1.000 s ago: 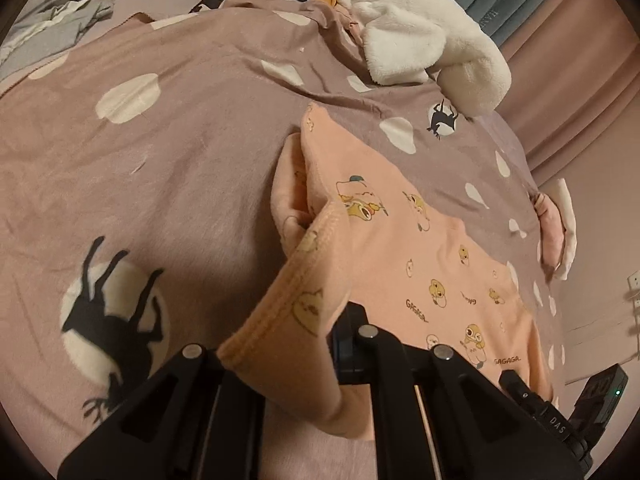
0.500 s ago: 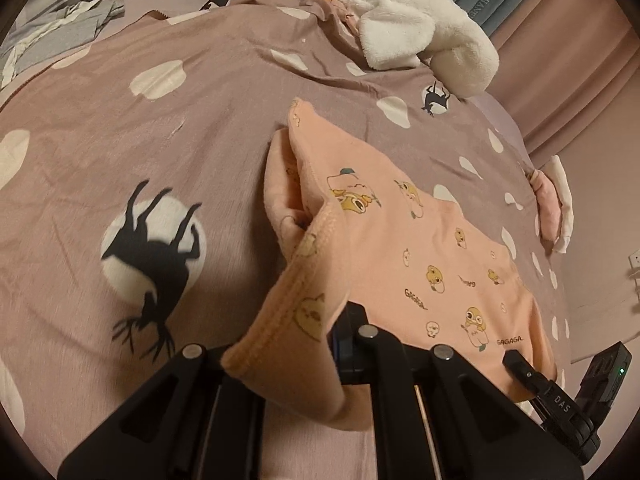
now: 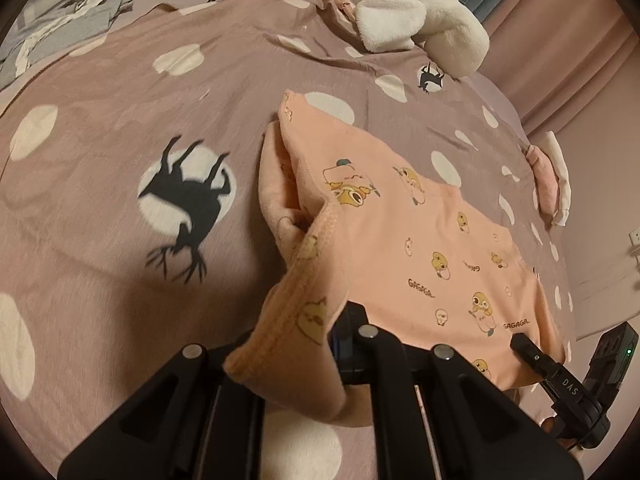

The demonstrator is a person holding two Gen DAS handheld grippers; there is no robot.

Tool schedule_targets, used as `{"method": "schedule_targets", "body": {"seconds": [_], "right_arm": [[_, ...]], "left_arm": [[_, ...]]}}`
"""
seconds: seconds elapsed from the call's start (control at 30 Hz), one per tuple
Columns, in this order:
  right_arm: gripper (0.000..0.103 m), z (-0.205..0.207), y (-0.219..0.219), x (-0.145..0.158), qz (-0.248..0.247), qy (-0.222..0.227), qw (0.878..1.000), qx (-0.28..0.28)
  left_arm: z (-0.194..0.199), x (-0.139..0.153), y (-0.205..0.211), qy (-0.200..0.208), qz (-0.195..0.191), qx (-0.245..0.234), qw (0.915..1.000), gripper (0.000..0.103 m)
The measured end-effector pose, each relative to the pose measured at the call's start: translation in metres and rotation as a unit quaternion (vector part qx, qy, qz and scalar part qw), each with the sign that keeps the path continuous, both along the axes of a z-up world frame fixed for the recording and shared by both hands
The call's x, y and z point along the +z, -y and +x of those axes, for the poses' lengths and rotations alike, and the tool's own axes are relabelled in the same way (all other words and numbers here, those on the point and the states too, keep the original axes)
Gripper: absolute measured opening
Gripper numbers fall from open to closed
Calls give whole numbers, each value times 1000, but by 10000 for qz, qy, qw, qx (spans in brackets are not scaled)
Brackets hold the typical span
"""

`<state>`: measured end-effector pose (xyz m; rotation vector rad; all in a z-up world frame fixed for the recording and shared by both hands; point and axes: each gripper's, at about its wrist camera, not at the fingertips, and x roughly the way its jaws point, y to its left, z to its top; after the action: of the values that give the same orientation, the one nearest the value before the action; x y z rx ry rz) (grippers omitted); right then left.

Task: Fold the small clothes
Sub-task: 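Lift the held side edge with both tools and fold it over the shirt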

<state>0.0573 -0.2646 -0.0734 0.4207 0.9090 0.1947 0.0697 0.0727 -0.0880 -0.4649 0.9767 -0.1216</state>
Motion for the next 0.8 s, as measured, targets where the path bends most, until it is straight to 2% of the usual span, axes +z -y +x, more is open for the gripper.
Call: {"method": "schedule_targets", "body": {"seconds": [0.43, 0.5, 0.67, 0.8], "right_arm": [[6, -13, -4, -7, -155, -133, 9998, 65], [6, -12, -4, -8, -183, -196, 9996, 47], [7, -16, 3, -14, -176, -408, 9989, -142], [8, -21, 6, -16, -238, -390, 9989, -131]], "left_arm": [[-16, -10, 0, -76, 284, -50, 9996, 11], [-15, -11, 1, -144, 444, -28, 9989, 17], [-21, -13, -1, -180, 905, 75, 9957, 37], [-26, -15, -9, -161, 1042, 140, 9943, 38]]}}
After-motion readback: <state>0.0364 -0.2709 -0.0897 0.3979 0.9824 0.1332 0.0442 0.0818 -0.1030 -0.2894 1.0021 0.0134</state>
